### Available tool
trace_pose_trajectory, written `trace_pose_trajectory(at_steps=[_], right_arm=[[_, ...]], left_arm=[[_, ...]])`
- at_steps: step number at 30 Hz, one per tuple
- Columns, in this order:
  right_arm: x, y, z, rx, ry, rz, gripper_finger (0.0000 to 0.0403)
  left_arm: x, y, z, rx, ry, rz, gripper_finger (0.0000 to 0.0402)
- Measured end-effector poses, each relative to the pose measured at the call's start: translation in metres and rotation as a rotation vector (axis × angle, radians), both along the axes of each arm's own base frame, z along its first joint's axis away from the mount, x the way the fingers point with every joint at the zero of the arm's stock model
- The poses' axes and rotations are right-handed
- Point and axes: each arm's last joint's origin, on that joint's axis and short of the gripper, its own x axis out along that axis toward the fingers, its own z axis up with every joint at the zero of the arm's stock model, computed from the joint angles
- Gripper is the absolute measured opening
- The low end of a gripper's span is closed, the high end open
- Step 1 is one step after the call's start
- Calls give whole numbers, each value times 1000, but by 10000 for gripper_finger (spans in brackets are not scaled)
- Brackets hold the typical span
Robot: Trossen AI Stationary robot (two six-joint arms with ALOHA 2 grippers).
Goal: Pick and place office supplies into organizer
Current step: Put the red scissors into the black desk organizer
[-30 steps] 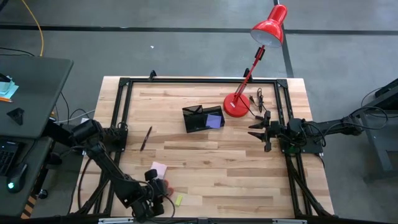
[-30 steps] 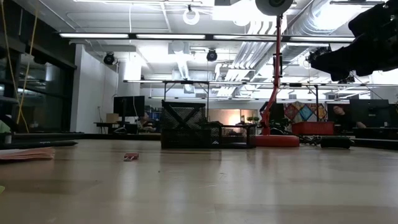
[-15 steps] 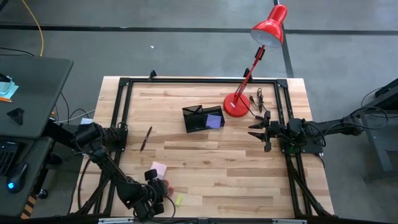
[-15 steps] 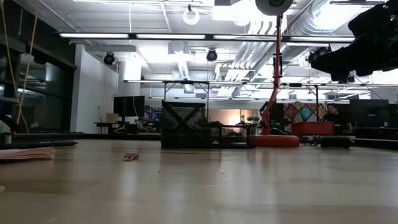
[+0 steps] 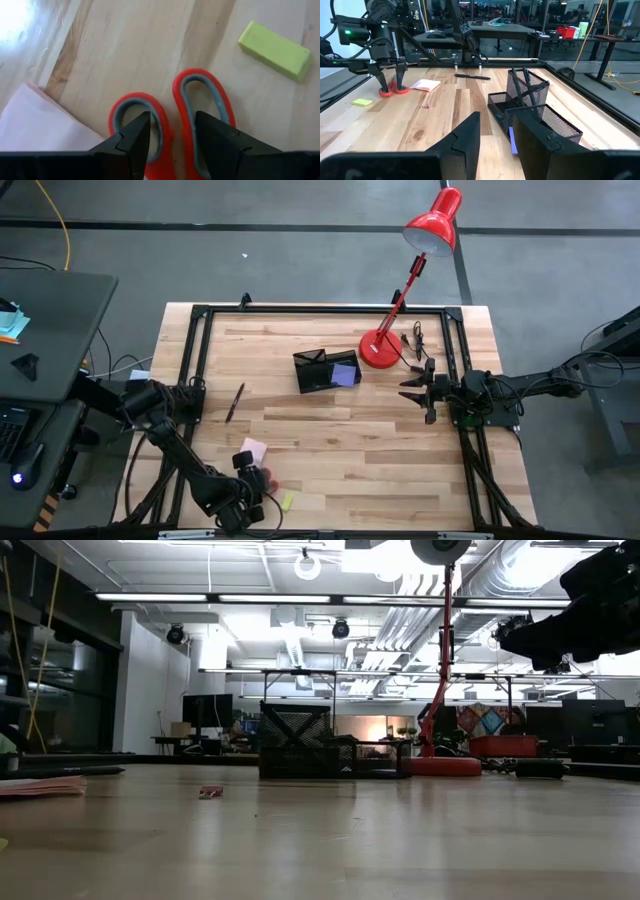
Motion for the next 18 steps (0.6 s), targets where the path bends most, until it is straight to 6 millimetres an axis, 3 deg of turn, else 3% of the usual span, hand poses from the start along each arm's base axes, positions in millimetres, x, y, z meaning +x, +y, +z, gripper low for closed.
trace_pose_trajectory(at_steps=[6,13,18], right_arm=[[0,0,0,0,0,-2,108],[0,0,0,0,0,-1,108],[0,0,0,0,0,-1,108]], left_arm=[[2,1,-7,-2,8,27,146],[7,-5,-2,21,7,-17,53],[11,-7,2,58,-29,-33,37]])
